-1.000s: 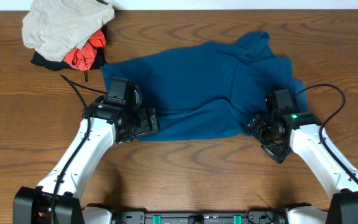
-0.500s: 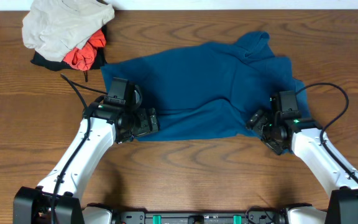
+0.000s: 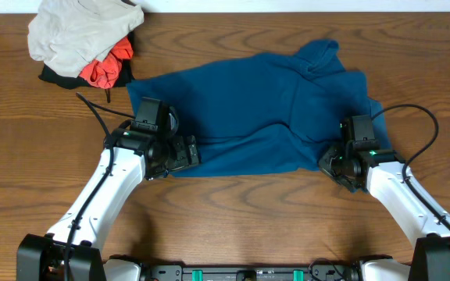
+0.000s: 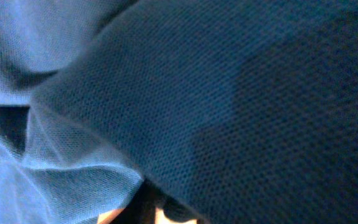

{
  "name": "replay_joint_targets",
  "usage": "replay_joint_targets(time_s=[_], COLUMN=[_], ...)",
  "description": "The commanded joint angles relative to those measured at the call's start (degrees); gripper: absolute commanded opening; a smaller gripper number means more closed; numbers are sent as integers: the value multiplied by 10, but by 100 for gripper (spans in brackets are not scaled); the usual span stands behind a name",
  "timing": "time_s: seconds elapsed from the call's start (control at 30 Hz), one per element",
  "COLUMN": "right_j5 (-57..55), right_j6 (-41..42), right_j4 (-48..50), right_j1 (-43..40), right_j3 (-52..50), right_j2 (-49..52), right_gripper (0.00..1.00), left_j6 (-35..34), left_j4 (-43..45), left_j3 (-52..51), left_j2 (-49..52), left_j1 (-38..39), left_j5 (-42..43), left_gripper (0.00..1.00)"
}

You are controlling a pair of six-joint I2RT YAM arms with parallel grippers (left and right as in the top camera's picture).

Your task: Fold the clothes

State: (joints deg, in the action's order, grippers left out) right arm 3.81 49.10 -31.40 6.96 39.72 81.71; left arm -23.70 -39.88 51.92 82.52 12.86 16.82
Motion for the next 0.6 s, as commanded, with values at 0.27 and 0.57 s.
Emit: replay_joint_targets(time_s=[0.27, 0.57], right_j5=[-33, -40], right_j6=[-56, -152], right_j4=[45, 98], right_j1=[-14, -49], right_j3=[47, 108], right_j2=[-23, -24], right_gripper=[1, 1], left_j6=[10, 11], left_j4=[-3, -3], left_j3=[0, 0], left_j2=[3, 3], left_j1=[1, 1], left_j5=[5, 5], left_gripper=[93, 93])
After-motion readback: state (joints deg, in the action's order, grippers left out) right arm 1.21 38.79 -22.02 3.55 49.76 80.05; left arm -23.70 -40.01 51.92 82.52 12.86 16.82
